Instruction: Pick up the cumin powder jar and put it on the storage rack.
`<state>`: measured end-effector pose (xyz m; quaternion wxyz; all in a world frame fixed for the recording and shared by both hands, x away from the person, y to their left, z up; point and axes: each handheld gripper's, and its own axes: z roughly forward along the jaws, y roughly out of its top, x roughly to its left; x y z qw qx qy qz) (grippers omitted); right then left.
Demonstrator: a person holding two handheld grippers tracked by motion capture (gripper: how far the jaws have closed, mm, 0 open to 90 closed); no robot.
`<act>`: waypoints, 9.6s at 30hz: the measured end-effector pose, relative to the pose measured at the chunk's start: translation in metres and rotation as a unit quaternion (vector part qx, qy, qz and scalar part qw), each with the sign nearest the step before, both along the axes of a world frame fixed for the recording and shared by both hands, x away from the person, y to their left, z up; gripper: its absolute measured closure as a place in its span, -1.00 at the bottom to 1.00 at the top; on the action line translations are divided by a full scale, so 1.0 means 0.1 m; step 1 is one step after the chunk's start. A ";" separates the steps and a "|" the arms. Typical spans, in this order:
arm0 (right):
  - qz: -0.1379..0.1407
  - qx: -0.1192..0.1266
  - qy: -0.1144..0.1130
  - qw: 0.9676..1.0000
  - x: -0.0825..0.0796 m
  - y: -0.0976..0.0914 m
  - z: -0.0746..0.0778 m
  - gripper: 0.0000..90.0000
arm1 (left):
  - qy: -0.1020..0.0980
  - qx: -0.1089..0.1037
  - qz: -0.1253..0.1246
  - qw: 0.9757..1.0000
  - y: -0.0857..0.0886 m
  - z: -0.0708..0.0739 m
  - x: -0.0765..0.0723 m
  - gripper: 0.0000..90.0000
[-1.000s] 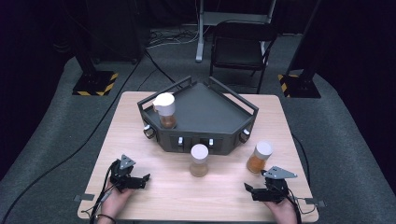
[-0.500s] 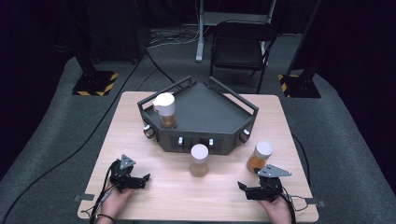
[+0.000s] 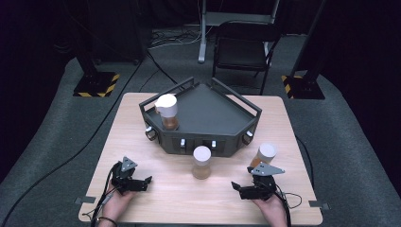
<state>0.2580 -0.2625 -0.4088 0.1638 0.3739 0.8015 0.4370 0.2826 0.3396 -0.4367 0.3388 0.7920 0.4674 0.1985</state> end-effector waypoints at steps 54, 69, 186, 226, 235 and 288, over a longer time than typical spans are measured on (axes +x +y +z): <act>0.065 0.048 -0.028 0.996 0.33 0.50 0.21 -0.70 | 0.000 0.000 0.000 1.000 0.00 0.00 0.00 -0.97; 0.072 0.051 -0.037 0.995 0.38 0.67 0.21 -0.68 | 0.000 0.000 0.000 1.000 0.00 0.00 0.00 -0.97; 0.057 0.061 -0.071 0.994 0.70 0.92 1.31 -0.27 | -0.001 -0.001 -0.001 1.000 0.00 0.00 0.01 -0.98; -0.028 0.070 -0.090 0.993 1.14 1.07 1.41 -0.27 | 0.000 -0.001 -0.001 1.000 0.00 0.00 0.01 -0.98; -0.035 0.048 -0.080 0.995 1.23 1.17 1.37 -0.27 | 0.000 -0.001 -0.002 1.000 0.00 0.00 0.01 -0.98; -0.037 0.045 -0.078 0.995 0.70 0.62 0.82 -0.81 | -0.001 -0.001 -0.002 1.000 0.00 0.00 0.01 -0.98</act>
